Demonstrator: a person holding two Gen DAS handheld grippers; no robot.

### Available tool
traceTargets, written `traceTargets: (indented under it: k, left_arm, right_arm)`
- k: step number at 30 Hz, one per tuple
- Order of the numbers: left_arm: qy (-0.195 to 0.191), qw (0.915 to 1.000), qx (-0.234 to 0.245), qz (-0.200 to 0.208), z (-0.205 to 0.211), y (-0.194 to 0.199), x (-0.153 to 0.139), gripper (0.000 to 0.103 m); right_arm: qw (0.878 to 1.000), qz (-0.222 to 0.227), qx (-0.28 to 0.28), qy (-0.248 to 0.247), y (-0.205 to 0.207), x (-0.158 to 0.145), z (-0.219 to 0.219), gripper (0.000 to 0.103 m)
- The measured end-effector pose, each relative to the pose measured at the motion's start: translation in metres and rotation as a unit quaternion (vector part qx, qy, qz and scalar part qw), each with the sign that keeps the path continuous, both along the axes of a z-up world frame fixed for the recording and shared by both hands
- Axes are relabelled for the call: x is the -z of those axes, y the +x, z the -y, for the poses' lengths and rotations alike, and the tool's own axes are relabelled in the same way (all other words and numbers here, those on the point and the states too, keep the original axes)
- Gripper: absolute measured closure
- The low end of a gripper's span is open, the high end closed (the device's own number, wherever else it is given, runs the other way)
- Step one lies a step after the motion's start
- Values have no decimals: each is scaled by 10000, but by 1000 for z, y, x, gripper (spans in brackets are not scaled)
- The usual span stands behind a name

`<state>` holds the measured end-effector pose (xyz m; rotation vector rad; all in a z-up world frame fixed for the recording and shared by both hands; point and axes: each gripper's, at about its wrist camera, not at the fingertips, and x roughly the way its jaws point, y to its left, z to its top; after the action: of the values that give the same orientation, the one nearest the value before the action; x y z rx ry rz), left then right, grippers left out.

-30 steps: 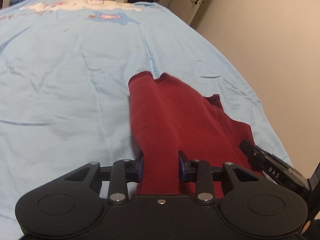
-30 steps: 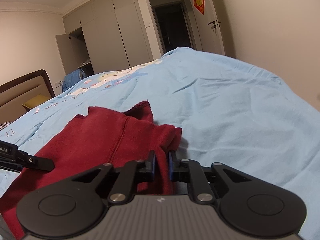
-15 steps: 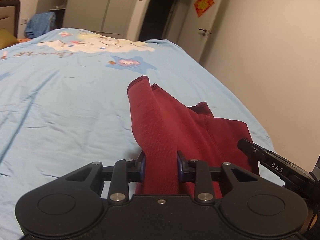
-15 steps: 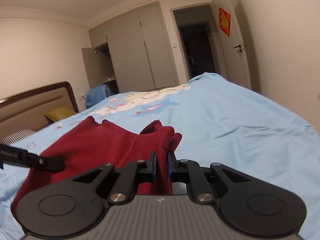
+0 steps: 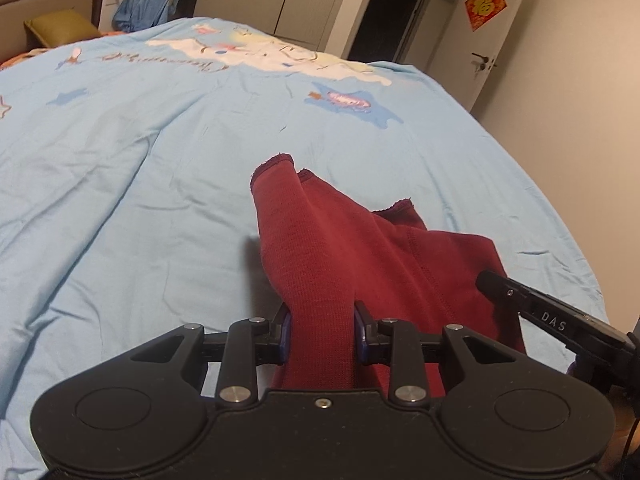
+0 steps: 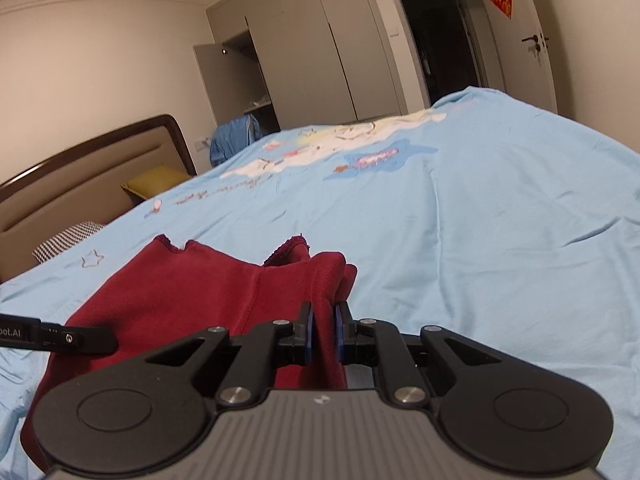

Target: Fold small clothes

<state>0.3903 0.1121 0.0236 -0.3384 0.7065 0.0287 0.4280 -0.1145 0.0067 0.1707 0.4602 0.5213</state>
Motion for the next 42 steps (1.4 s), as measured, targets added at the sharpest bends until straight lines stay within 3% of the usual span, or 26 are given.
traceTargets:
  k: [5,9,11,15,21,28,36,42]
  left_arm:
    - [42,9997,-166,-151,-2,0,8,60]
    - [134,9995,-256,-110,-3,-8,3,43]
    - [209,9995,-233,-19,1,-16,-2,37]
    - [464,9983,-272,216,11,-36,-17,19]
    - [666,9952,-336,632,24,-78,-36,3]
    - [813,9919,-411,887,34,-133,-41,1]
    - [1174,9881,-339,935,51,-192,-32,1]
    - [1239,9877,-382,874,54,-223,-11,1]
  right_arm:
    - [9997,-5,18,-258,-2,2,-8,87]
    - [9991,130,58,-408,-9,-3,-8,80]
    - [9988,214,72,-429,-15,-6,-7,66]
    - [9979,436,95,-468,-35,-17,-2,49]
    - [9952,860,127,-457,-81,-34,9,22]
    - [9906,1280,181,-442,-140,-48,22,0]
    - [9896,1292,243,-581,-197,-37,32,0]
    - [9905,1153,271,-698,-231,-22,40,0]
